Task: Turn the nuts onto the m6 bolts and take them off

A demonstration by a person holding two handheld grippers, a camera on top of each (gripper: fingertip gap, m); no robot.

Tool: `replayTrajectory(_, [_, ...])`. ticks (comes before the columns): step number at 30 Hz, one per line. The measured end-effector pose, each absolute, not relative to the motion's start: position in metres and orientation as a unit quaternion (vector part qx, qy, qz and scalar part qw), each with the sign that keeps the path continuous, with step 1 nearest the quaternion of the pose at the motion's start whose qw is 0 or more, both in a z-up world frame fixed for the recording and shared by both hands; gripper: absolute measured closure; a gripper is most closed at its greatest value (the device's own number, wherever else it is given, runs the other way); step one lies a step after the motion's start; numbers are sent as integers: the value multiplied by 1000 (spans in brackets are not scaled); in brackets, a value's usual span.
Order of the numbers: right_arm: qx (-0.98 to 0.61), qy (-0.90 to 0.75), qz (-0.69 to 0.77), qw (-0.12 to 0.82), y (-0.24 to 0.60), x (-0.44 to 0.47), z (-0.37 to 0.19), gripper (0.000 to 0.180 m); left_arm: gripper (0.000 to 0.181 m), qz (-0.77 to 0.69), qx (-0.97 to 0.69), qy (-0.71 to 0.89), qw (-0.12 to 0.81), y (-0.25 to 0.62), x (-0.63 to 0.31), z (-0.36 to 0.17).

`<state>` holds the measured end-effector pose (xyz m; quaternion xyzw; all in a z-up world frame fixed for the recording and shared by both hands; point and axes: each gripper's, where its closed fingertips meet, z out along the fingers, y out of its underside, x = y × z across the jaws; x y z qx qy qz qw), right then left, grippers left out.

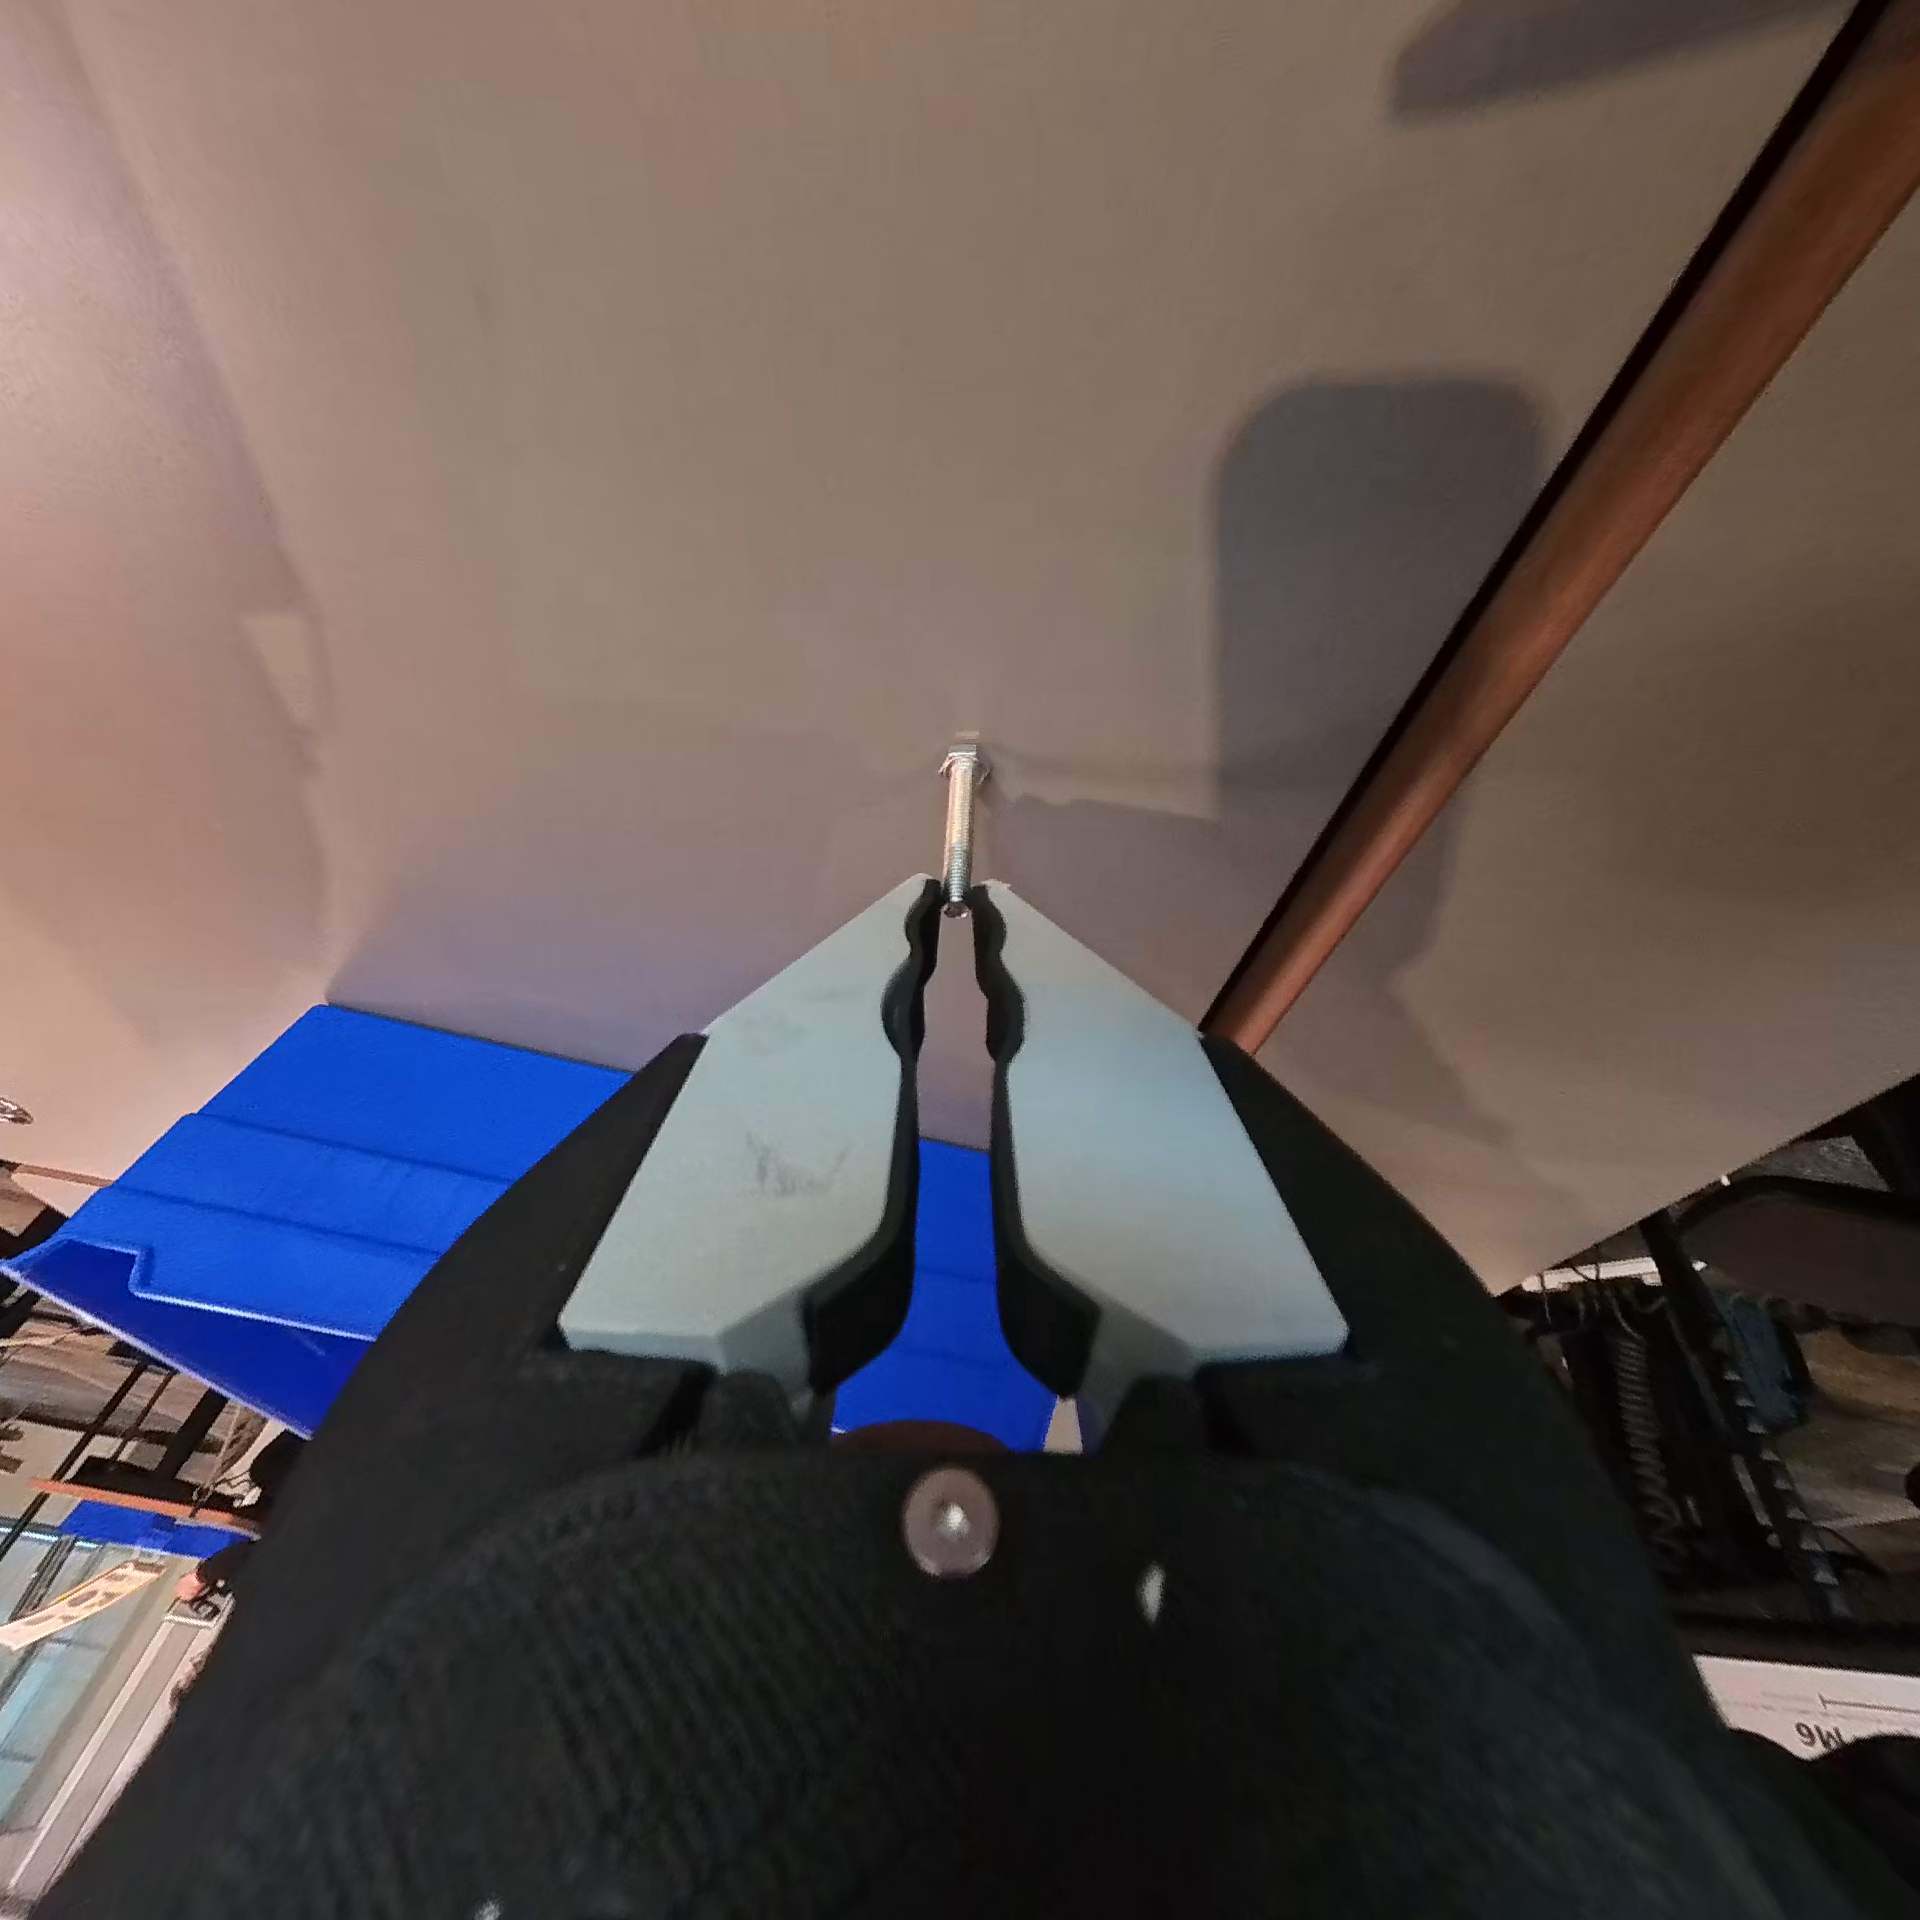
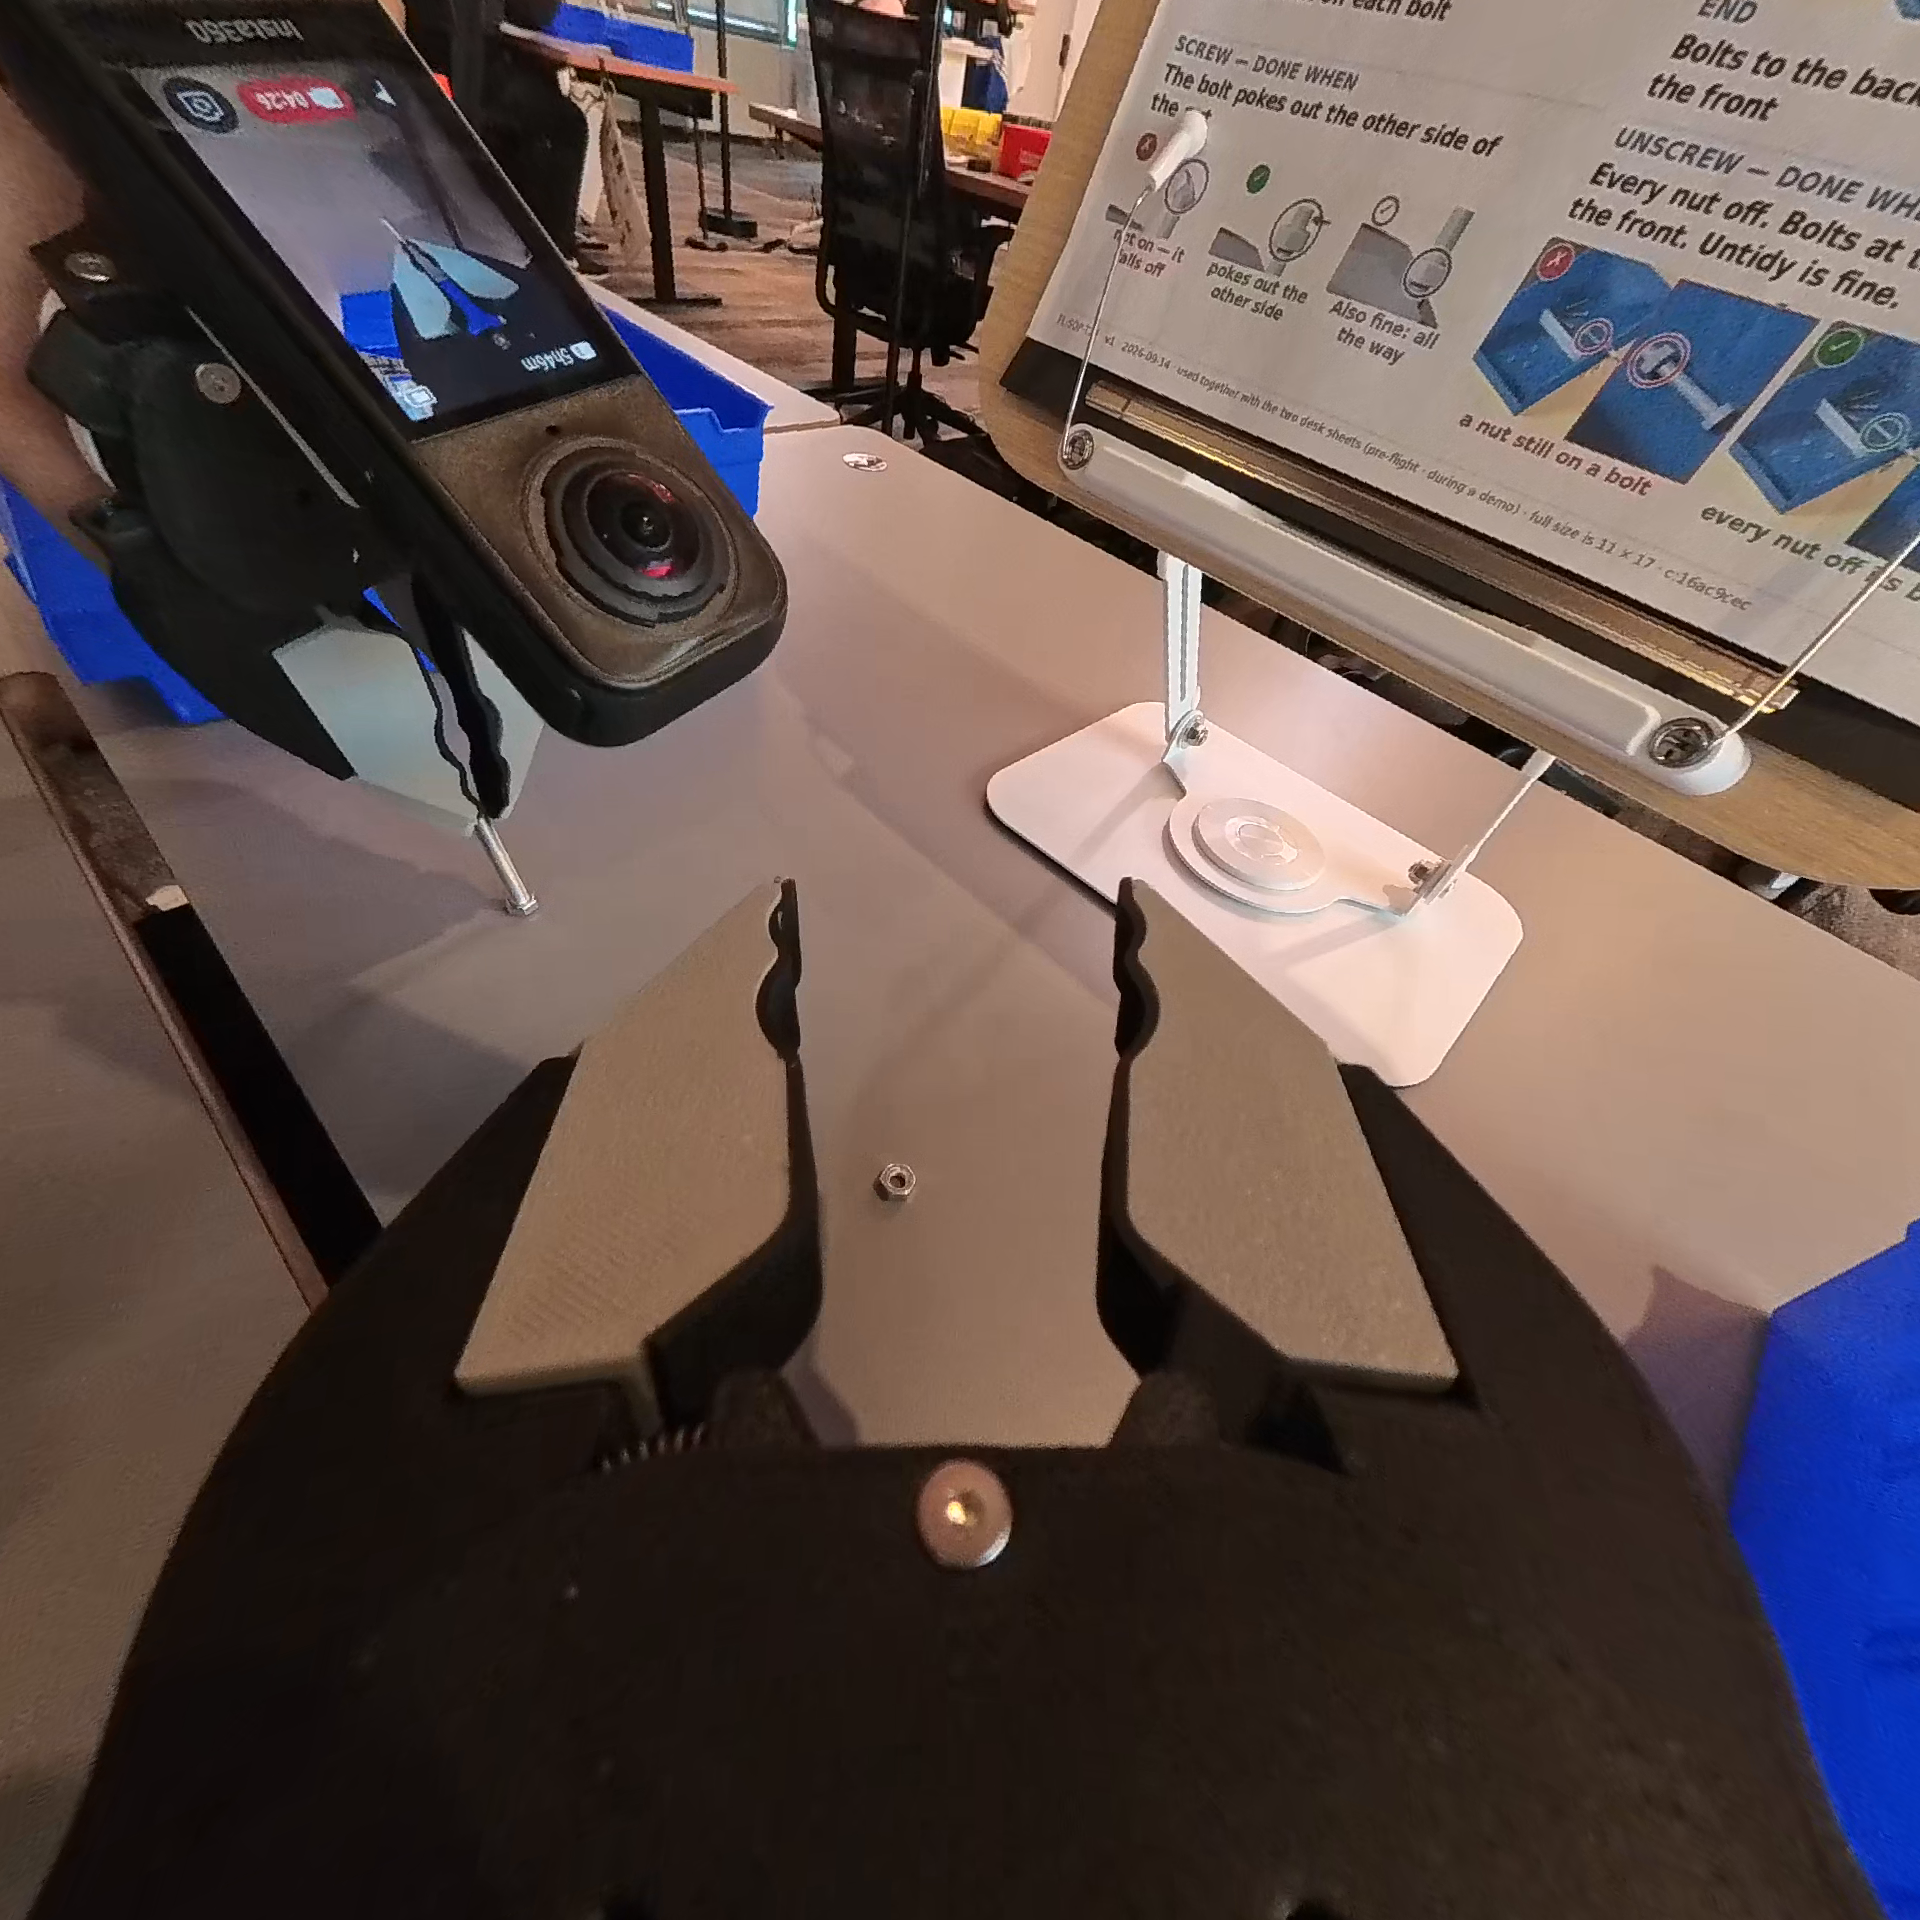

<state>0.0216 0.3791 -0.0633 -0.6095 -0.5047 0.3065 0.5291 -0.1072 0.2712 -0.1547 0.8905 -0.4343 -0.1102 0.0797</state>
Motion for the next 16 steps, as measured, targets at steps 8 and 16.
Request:
replayTrajectory(8, [-610,-504,306,529,380,22,-64,121,151,-102,902,-416,43,278,-109,-148])
replayTrajectory(16, [-611,-503,306,529,380,22,-64,121,155,-50,918,-366,-143,287,-90,-121])
